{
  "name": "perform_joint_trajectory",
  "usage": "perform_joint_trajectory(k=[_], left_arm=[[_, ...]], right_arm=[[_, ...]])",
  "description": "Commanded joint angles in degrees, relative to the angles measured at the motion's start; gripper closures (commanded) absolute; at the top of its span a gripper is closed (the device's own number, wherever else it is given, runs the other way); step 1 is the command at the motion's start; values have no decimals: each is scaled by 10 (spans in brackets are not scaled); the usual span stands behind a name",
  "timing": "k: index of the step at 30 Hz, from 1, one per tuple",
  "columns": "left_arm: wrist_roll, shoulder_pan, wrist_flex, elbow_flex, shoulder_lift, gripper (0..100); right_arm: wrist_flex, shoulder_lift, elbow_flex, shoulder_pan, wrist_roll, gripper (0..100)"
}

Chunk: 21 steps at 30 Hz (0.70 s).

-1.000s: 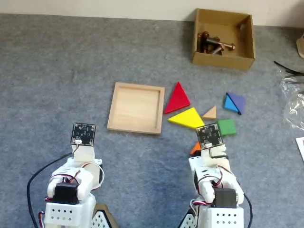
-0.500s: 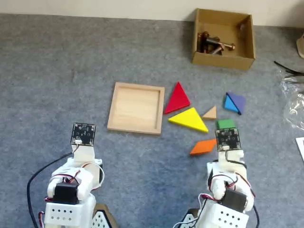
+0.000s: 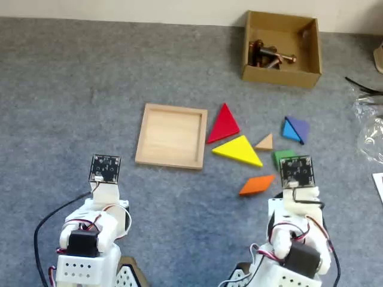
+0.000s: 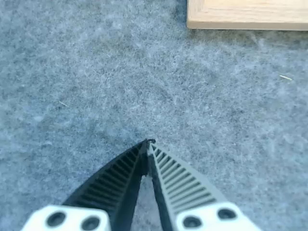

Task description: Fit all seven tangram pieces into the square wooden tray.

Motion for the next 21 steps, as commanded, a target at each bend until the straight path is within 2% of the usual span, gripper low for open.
perform_joint_trajectory(k=[1,6,16,21], left_arm=[[4,10,-2,11,-4,995],[4,10,-2,11,-4,995],[4,10,-2,11,-4,995],[4,10,-2,11,-4,995]], right_arm=[[2,141,-109,7,-13,885],[18,326,-240,1,-48,885],[57,595,-405,-82,-76,883],[136,735,-535,-120,-86,882]])
